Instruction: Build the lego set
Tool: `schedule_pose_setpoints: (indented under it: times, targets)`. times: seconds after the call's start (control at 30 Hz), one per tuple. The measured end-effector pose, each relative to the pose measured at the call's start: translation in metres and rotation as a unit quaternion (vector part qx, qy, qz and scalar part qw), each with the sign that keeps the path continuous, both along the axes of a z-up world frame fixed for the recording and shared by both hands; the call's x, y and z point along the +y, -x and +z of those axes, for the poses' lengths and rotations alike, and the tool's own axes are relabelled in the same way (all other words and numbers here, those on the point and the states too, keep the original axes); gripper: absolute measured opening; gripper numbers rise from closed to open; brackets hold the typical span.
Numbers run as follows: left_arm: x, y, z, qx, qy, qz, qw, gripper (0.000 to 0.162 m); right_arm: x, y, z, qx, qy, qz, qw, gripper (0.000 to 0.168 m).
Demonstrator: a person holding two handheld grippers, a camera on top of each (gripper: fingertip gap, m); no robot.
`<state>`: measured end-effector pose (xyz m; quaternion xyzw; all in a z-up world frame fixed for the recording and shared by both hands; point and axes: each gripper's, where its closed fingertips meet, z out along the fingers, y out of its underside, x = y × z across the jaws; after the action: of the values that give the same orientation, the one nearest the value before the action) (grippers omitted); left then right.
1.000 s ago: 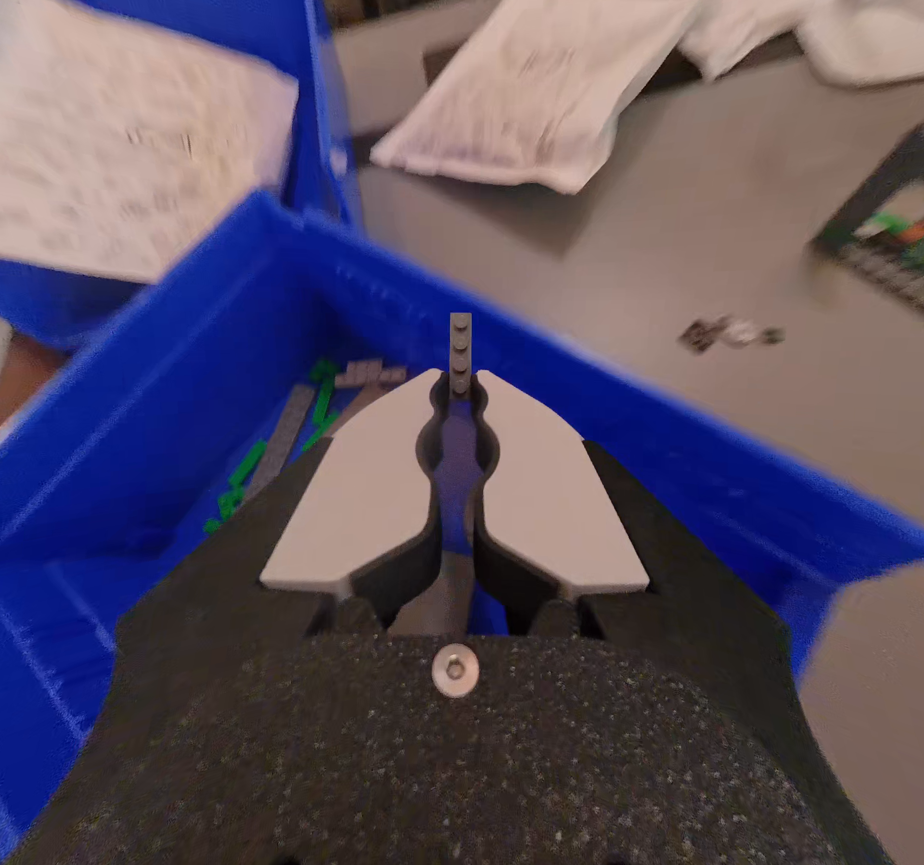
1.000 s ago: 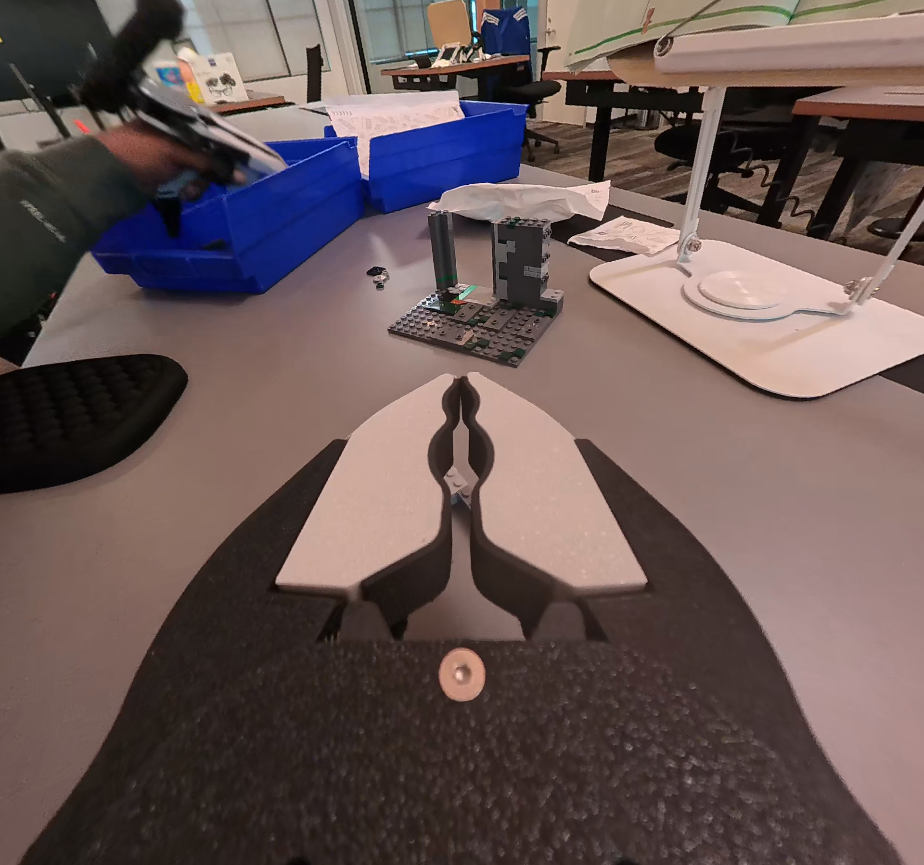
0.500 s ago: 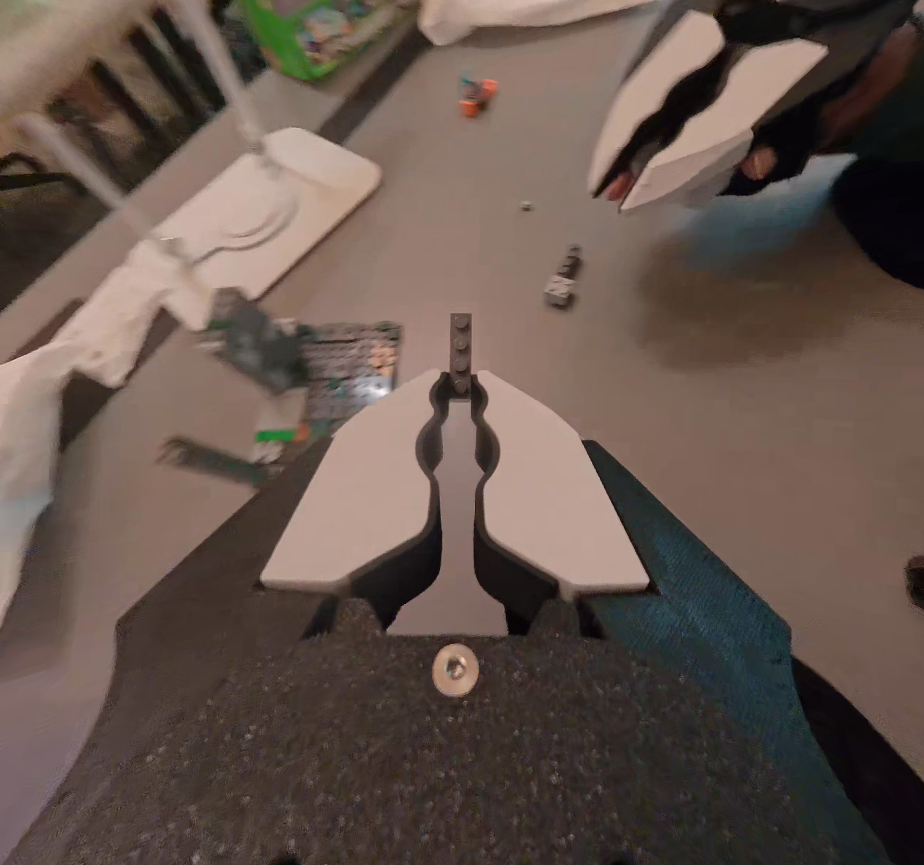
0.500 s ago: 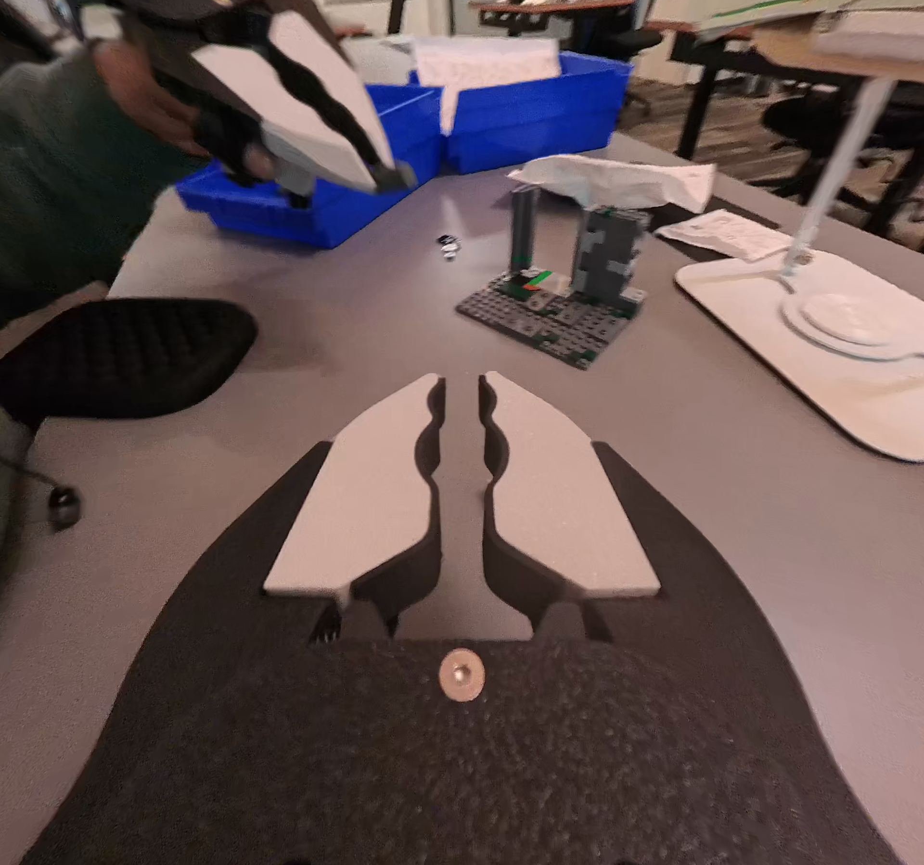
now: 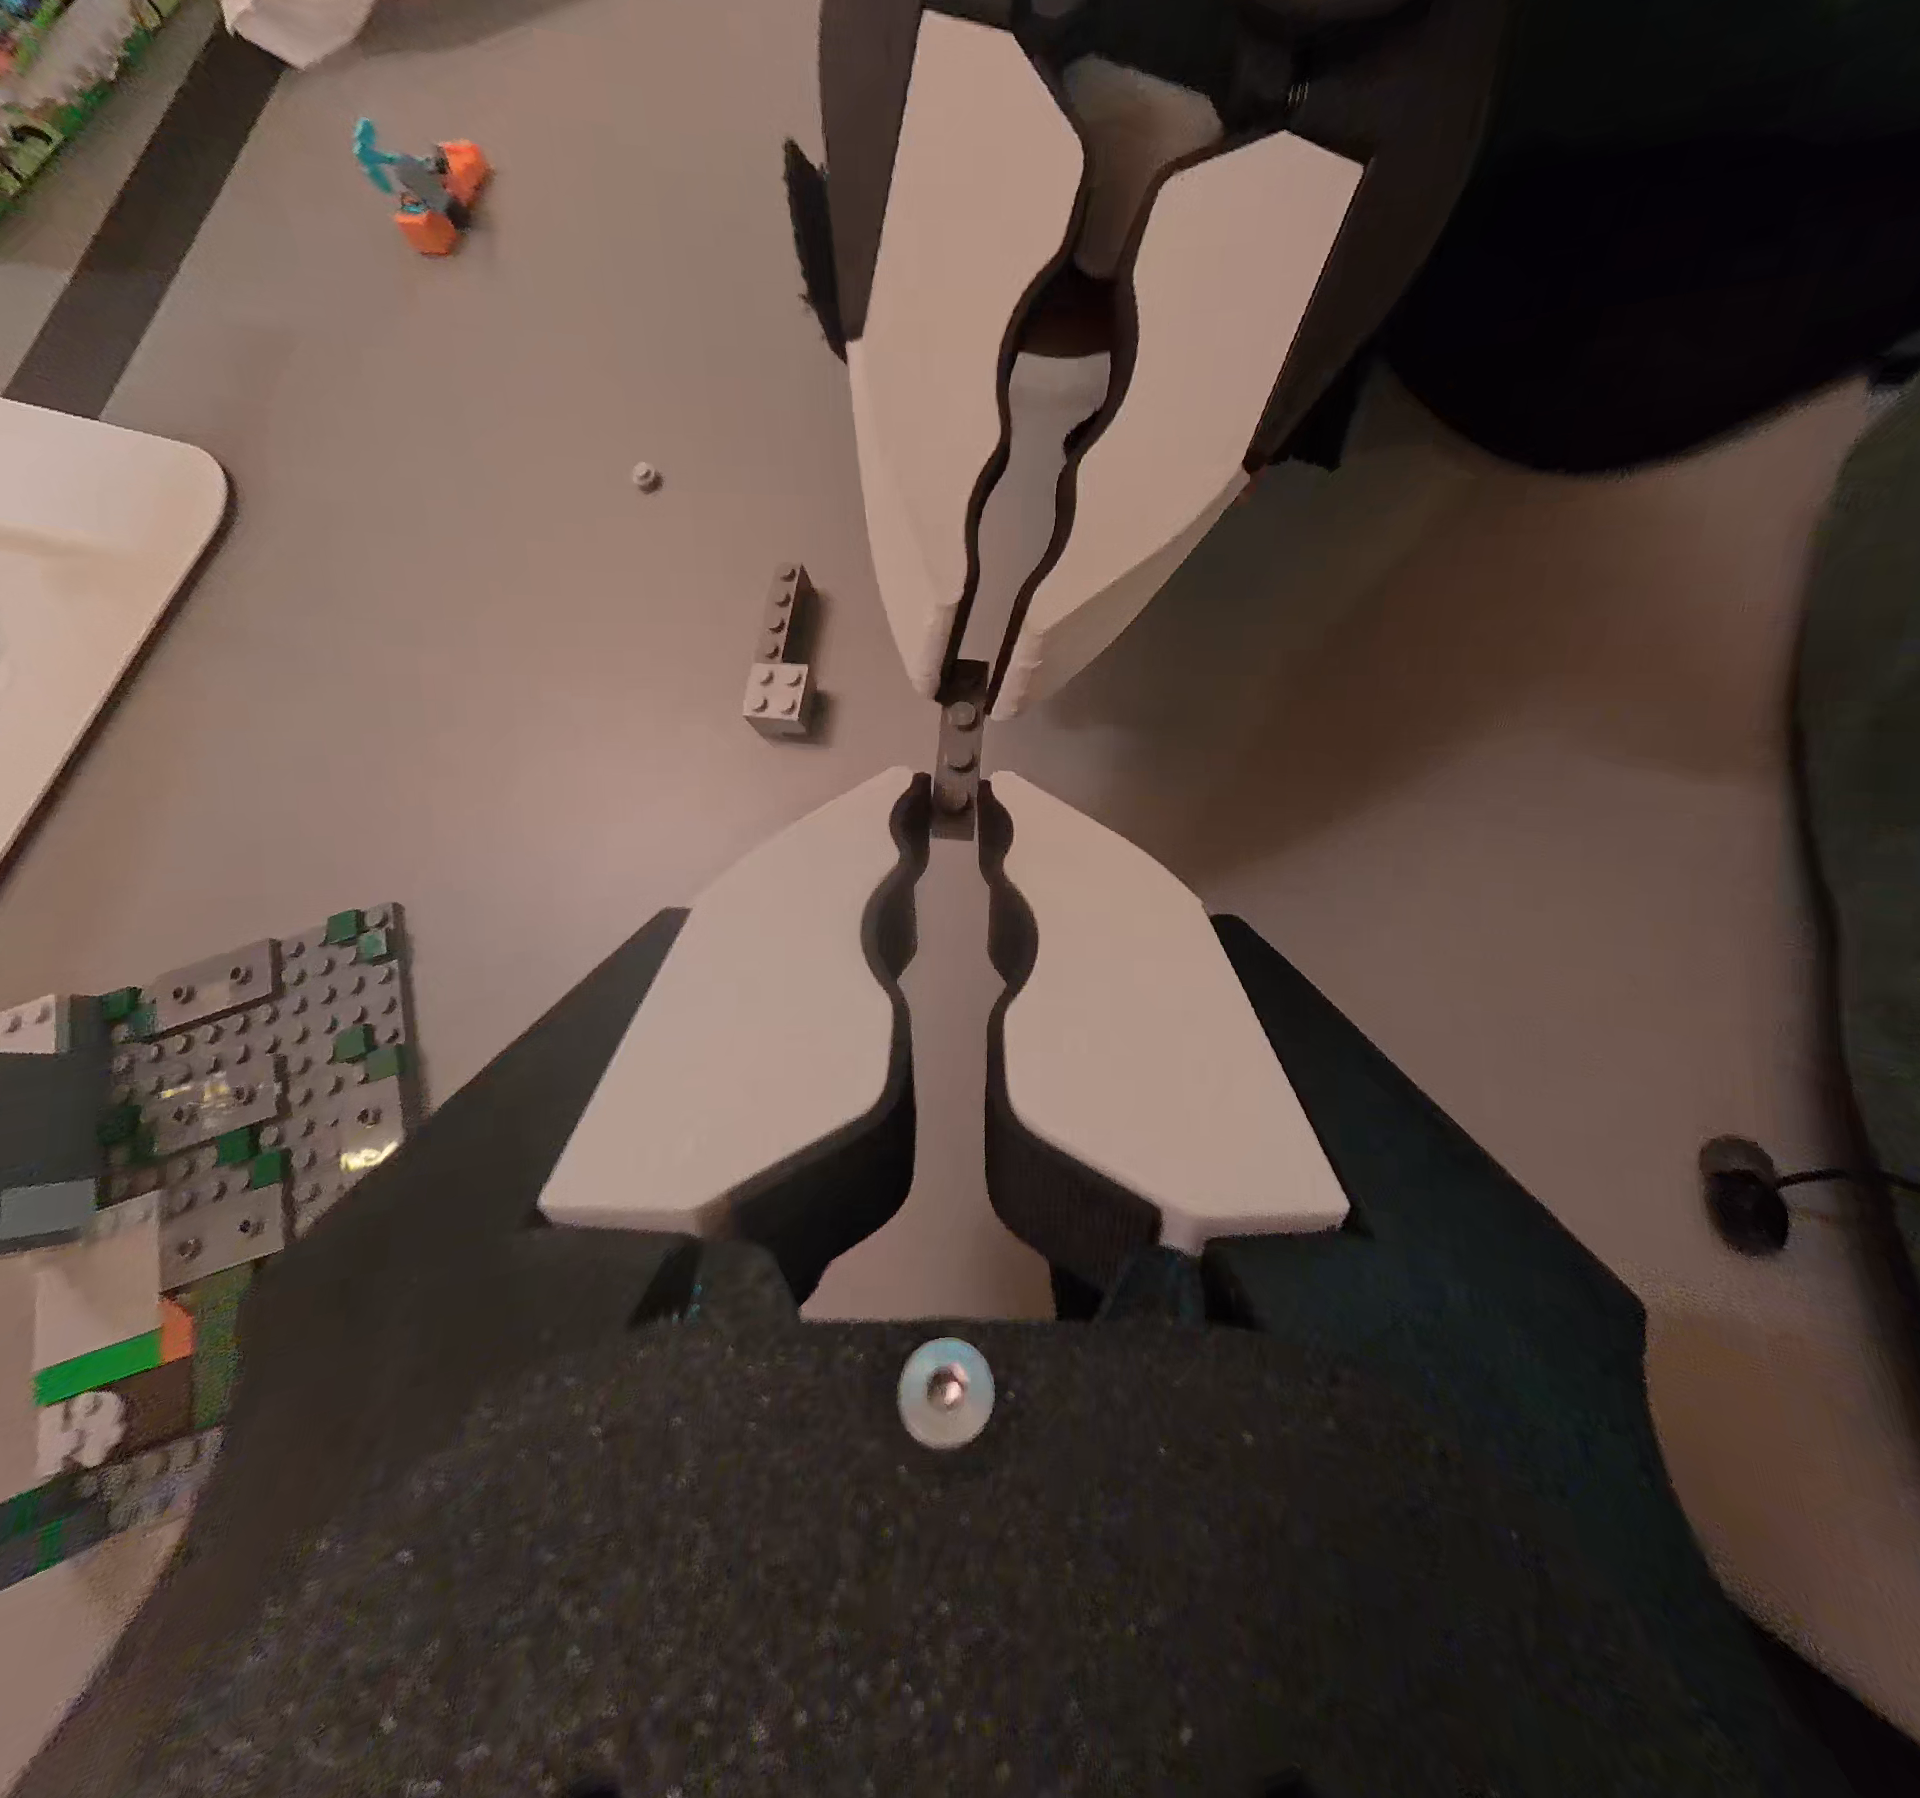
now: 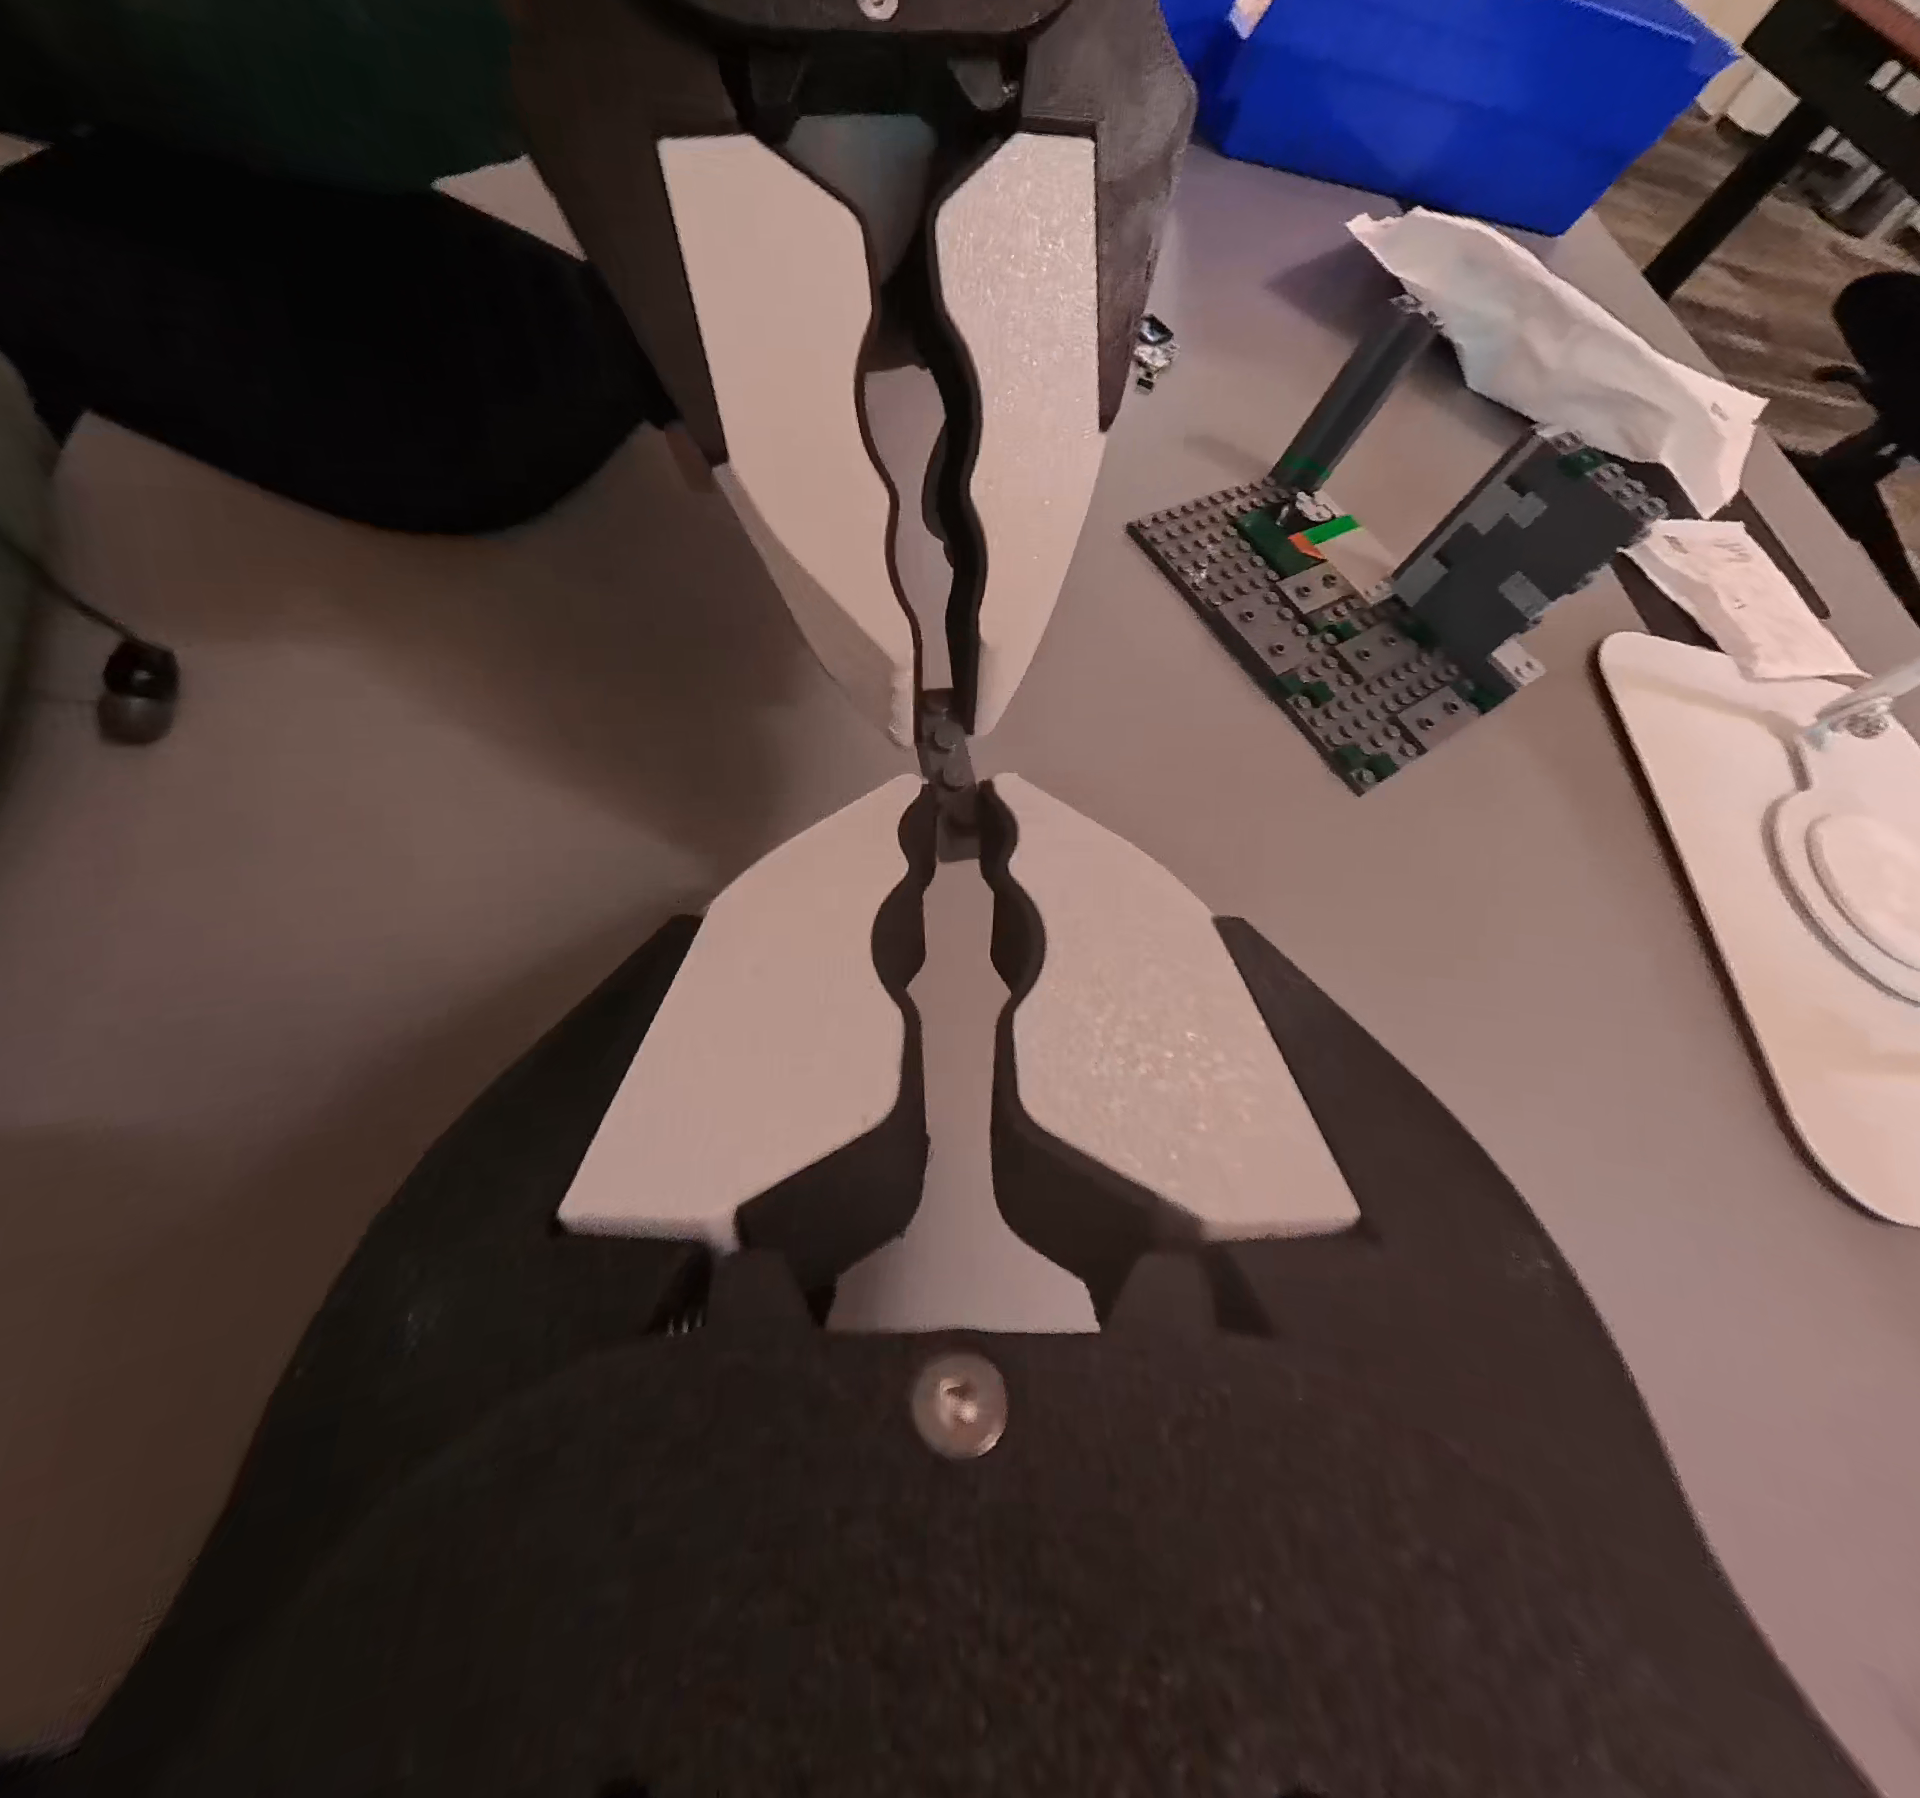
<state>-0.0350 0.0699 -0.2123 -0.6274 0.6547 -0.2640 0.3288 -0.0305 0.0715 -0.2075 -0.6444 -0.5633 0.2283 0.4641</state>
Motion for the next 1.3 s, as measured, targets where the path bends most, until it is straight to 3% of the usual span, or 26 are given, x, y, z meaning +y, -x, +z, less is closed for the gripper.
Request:
schedule_pose_setpoints:
  times: [0.13,0.27,0.53,0.73,0.9,1.1,1.2,1.3]
  targets:
    - [0.008,0.016,0.011,-0.038,0.018,0.044,0.998,0.011,0.008,-0.036,0.007,0.007,0.039,-0.016,0.999,0.007]
    - [0.014,0.046,0.012,-0.075,0.04,0.1,0.991,0.006,0.018,-0.084,-0.019,-0.03,0.083,-0.059,0.994,0.007]
    - [0.006,0.084,0.006,-0.116,0.066,0.177,0.975,0.007,0.025,-0.097,-0.055,-0.08,0.091,-0.082,0.989,0.01]
    - [0.005,0.102,0.027,-0.2,0.069,0.244,0.946,0.007,0.028,-0.099,-0.052,-0.059,0.093,-0.086,0.99,0.019]
    - [0.023,0.169,0.07,-0.246,0.0,0.343,0.907,0.004,0.032,-0.096,-0.023,-0.005,0.078,-0.102,0.992,0.019]
    - [0.051,0.316,0.099,-0.181,-0.077,0.516,0.834,0.007,0.027,-0.086,-0.005,0.043,0.059,-0.112,0.991,0.019]
    - [0.066,0.36,0.077,-0.077,-0.037,0.542,0.836,0.028,0.025,-0.084,-0.006,0.049,0.06,-0.109,0.991,0.018]
    - [0.085,0.371,0.05,0.01,0.013,0.496,0.868,0.032,0.026,-0.083,-0.007,0.052,0.063,-0.106,0.991,0.018]
